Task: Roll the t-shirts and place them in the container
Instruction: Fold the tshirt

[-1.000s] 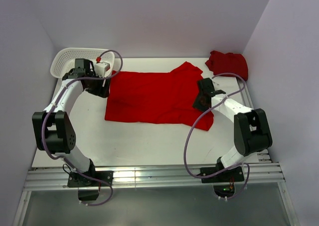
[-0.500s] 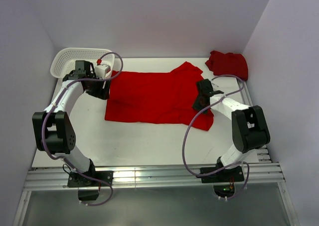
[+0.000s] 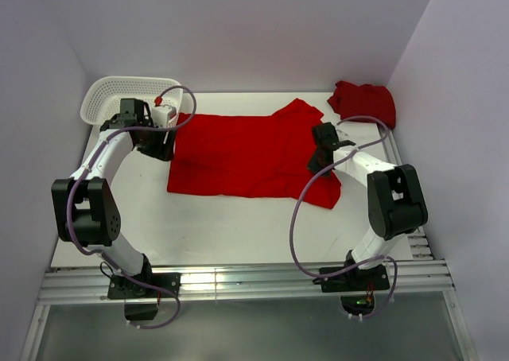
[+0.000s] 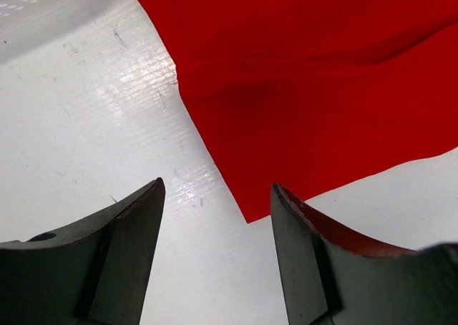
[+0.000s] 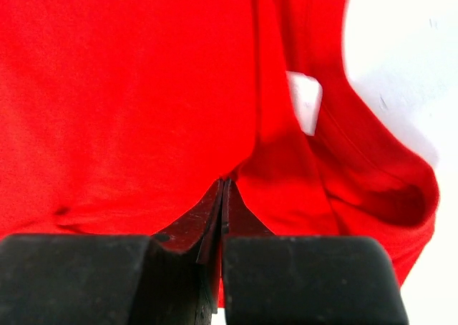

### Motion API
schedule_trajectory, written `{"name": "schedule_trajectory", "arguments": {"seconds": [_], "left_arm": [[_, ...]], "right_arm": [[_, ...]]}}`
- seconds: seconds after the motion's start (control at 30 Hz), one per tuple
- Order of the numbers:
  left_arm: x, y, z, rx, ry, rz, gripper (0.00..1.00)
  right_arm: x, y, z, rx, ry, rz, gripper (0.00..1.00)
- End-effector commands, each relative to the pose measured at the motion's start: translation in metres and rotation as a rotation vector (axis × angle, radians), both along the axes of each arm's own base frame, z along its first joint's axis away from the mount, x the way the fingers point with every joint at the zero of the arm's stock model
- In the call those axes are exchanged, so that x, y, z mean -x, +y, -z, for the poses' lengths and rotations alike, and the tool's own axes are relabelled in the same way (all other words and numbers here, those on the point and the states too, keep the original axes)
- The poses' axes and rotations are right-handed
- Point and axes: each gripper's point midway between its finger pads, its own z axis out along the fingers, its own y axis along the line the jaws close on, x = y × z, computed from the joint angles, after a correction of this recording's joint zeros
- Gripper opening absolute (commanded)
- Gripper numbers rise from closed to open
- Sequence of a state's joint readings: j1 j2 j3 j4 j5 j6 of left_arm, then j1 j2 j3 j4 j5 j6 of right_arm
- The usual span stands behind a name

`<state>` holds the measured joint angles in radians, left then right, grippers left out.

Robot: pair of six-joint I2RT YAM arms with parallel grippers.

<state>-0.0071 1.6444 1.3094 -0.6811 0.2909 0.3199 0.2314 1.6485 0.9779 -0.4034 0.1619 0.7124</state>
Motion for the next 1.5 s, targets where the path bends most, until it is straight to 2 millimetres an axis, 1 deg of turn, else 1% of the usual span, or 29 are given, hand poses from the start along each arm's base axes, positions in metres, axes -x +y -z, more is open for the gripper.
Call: {"name": "schedule_trajectory", "arguments": {"seconds": [0.0, 0.07, 0.1, 0.13, 0.17, 0.27, 0.3, 0.33, 0.37, 0.4, 0.43, 0.47, 0.5, 0.53, 0.57, 0.6, 0.63, 0.67, 0.73, 0.87, 1.03, 1.17, 1.23, 1.27, 1.33, 1.37, 1.4, 1.43, 1.47], "left_arm": [[0.001, -0.003, -0.010, 0.016, -0.030, 0.021, 0.66], [0.001, -0.002, -0.009, 0.014, -0.029, 0.024, 0.66], [0.001, -0.002, -0.009, 0.013, -0.028, 0.026, 0.66], [0.001, -0.002, -0.009, 0.012, -0.028, 0.027, 0.66], [0.001, -0.002, -0.006, 0.010, -0.024, 0.025, 0.66], [0.001, -0.002, -0.003, 0.010, -0.015, 0.027, 0.66], [0.000, -0.002, -0.003, 0.011, -0.013, 0.026, 0.66], [0.001, -0.002, -0.001, 0.011, -0.007, 0.026, 0.66], [0.001, -0.002, 0.001, 0.011, -0.001, 0.026, 0.66], [0.001, -0.002, 0.002, 0.011, 0.003, 0.024, 0.66], [0.001, -0.002, 0.004, 0.010, 0.009, 0.025, 0.66], [0.001, -0.002, 0.006, 0.011, 0.012, 0.026, 0.66], [0.000, -0.002, 0.007, 0.010, 0.015, 0.025, 0.66], [0.001, -0.001, 0.008, 0.008, 0.017, 0.026, 0.66], [0.001, -0.001, 0.012, 0.007, 0.025, 0.025, 0.66], [0.001, -0.001, 0.013, 0.008, 0.030, 0.026, 0.66], [0.002, -0.001, 0.015, 0.005, 0.036, 0.024, 0.66], [0.002, -0.001, 0.017, 0.005, 0.042, 0.024, 0.65], [0.002, -0.001, 0.020, 0.003, 0.050, 0.029, 0.65], [0.003, -0.002, 0.028, 0.003, 0.068, 0.029, 0.65], [0.005, -0.006, 0.035, 0.002, 0.084, 0.036, 0.65], [0.008, -0.007, 0.041, -0.008, 0.093, 0.038, 0.66], [0.011, -0.006, 0.045, -0.014, 0.102, 0.038, 0.69], [0.014, -0.006, 0.049, -0.016, 0.114, 0.037, 0.70], [0.017, -0.006, 0.052, -0.015, 0.127, 0.038, 0.72], [0.019, -0.005, 0.053, -0.018, 0.131, 0.038, 0.73], [0.020, -0.004, 0.053, -0.017, 0.130, 0.034, 0.74], [0.021, -0.002, 0.053, -0.017, 0.129, 0.028, 0.75], [0.022, -0.001, 0.052, -0.015, 0.128, 0.024, 0.76]], "right_arm": [[-0.028, 0.004, -0.026, 0.012, -0.073, -0.004, 0.01], [-0.032, 0.003, -0.028, 0.025, -0.060, -0.010, 0.01], [-0.040, 0.005, -0.037, 0.024, -0.083, -0.013, 0.01], [-0.044, 0.006, -0.037, 0.022, -0.080, -0.016, 0.01], [-0.052, 0.008, -0.047, 0.025, -0.096, -0.024, 0.00], [-0.064, 0.011, -0.049, 0.029, -0.088, -0.035, 0.00], [-0.075, 0.014, -0.059, 0.024, -0.111, -0.038, 0.00], [-0.079, 0.015, -0.054, 0.026, -0.094, -0.043, 0.00], [-0.084, 0.017, -0.056, 0.024, -0.095, -0.052, 0.00], [-0.094, 0.020, -0.064, 0.021, -0.117, -0.056, 0.00], [-0.098, 0.021, -0.055, 0.023, -0.094, -0.065, 0.00], [-0.101, 0.023, -0.054, 0.030, -0.082, -0.073, 0.00], [-0.112, 0.026, -0.062, 0.023, -0.105, -0.079, 0.00], [-0.117, 0.027, -0.053, 0.027, -0.083, -0.086, 0.00], [-0.125, 0.030, -0.060, 0.025, -0.098, -0.095, 0.00], [-0.128, 0.031, -0.057, 0.023, -0.090, -0.099, 0.00], [-0.131, 0.032, -0.049, 0.027, -0.073, -0.102, 0.00], [-0.137, 0.033, -0.053, 0.026, -0.080, -0.107, 0.00], [-0.141, 0.036, -0.045, 0.027, -0.064, -0.119, 0.00], [-0.149, 0.043, -0.044, 0.034, -0.070, -0.155, 0.00], [-0.152, 0.055, -0.041, 0.059, -0.071, -0.204, 0.00], [-0.150, 0.060, -0.033, 0.083, -0.053, -0.226, 0.09], [-0.149, 0.058, -0.031, 0.091, -0.049, -0.226, 0.17], [-0.149, 0.058, -0.034, 0.091, -0.053, -0.225, 0.26], [-0.147, 0.055, -0.036, 0.102, -0.058, -0.220, 0.36], [-0.147, 0.053, -0.046, 0.105, -0.080, -0.213, 0.41], [-0.147, 0.052, -0.051, 0.107, -0.093, -0.208, 0.49], [-0.143, 0.050, -0.052, 0.112, -0.091, -0.206, 0.52], [-0.141, 0.047, -0.067, 0.118, -0.118, -0.193, 0.55]]}}
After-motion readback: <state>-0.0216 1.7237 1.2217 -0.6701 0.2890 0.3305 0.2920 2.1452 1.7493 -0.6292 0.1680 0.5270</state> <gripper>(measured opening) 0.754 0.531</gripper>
